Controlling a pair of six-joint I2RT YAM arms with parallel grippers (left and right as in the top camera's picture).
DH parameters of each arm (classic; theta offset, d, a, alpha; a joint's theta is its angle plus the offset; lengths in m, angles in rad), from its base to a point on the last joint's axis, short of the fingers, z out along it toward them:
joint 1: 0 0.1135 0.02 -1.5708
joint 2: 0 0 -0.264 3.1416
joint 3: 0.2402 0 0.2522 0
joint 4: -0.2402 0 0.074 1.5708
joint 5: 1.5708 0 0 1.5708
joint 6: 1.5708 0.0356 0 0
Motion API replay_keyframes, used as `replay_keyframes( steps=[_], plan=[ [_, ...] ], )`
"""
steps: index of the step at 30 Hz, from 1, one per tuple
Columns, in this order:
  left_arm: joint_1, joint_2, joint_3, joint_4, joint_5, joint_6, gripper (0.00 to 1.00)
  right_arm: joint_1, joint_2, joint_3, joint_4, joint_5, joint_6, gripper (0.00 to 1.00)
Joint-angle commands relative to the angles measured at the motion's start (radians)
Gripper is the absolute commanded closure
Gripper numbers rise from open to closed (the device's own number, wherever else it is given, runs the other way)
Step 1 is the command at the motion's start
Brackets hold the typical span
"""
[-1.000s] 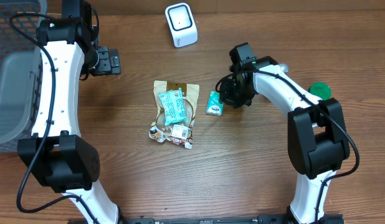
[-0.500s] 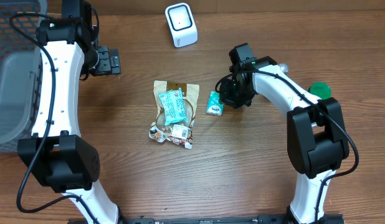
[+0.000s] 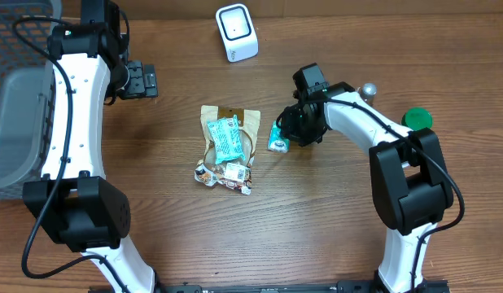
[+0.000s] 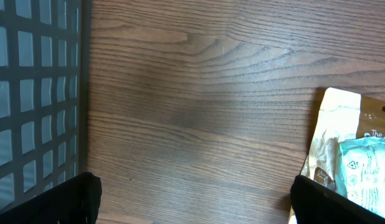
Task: Scan the item barcode
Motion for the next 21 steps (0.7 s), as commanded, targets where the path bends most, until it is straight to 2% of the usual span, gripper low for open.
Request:
replay_keyframes(
  steps=[1,5,6,9,14,18,21],
  plan=[
    [-0.008,-0.003,0.016,0.002,-0.005,0.011,0.00,0.003,0.008,-0.037,0.003,0.014,0.023,0.80],
    [-0.007,-0.003,0.016,0.002,-0.005,0.011,0.01,-0.006,0.007,-0.031,0.001,0.014,0.022,0.81],
    [-0.007,-0.003,0.016,0.002,-0.005,0.011,0.00,-0.008,0.007,-0.030,0.001,0.014,0.022,0.89],
    [-0.007,-0.003,0.016,0.002,-0.005,0.011,0.00,-0.025,0.005,-0.017,-0.018,0.014,0.022,0.96],
    [-0.007,-0.003,0.016,0.002,-0.004,0.011,0.00,-0.069,0.000,0.070,-0.143,0.002,-0.003,0.96],
    [-0.007,-0.003,0.016,0.002,-0.005,0.011,0.00,-0.103,-0.019,0.149,-0.225,-0.132,-0.208,0.96],
    [-0.007,-0.003,0.016,0.002,-0.005,0.011,0.00,-0.128,-0.039,0.188,-0.280,-0.314,-0.386,0.96]
  ],
)
